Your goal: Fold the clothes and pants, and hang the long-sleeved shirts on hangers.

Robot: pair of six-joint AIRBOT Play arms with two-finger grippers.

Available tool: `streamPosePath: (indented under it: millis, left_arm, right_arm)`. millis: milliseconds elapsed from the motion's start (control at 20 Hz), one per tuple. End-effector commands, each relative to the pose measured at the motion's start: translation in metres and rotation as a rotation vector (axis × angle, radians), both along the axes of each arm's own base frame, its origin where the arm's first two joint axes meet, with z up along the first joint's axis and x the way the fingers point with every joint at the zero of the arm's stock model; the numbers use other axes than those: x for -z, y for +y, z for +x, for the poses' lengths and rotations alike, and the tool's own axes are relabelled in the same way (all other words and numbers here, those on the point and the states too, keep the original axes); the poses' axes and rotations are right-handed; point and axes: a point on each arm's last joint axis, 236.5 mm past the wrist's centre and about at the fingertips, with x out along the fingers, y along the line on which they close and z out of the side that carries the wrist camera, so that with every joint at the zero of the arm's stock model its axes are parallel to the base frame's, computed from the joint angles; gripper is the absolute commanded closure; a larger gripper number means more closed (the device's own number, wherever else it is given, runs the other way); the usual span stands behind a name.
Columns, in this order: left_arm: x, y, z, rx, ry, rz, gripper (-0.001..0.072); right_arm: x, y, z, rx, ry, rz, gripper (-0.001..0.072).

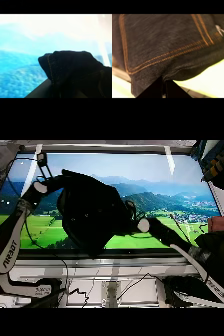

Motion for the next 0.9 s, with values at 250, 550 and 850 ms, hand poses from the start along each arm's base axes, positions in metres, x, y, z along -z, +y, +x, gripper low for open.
streamPosePath:
  millis: [250, 550, 850]
  left_arm:
    - [0.015, -0.081, -0.004, 0.103, -0.042, 0.024, 0.0567]
    - [-0.021, -0.073, -0.025, 0.152, -0.018, 0.001, 0.0039]
    - [-0.098, -0.013, -0.094, 0.212, 0.053, -0.014, 0.0699]
  right_arm:
    - [-0.007, 0.017, -0.012, 0.063, -0.1, 0.069, 0.0434]
    - [-0.009, -0.014, 0.017, 0.068, -0.188, 0.001, 0.0027]
    - [-0.021, -0.196, 0.081, 0.273, -0.17, -0.259, 0.0028]
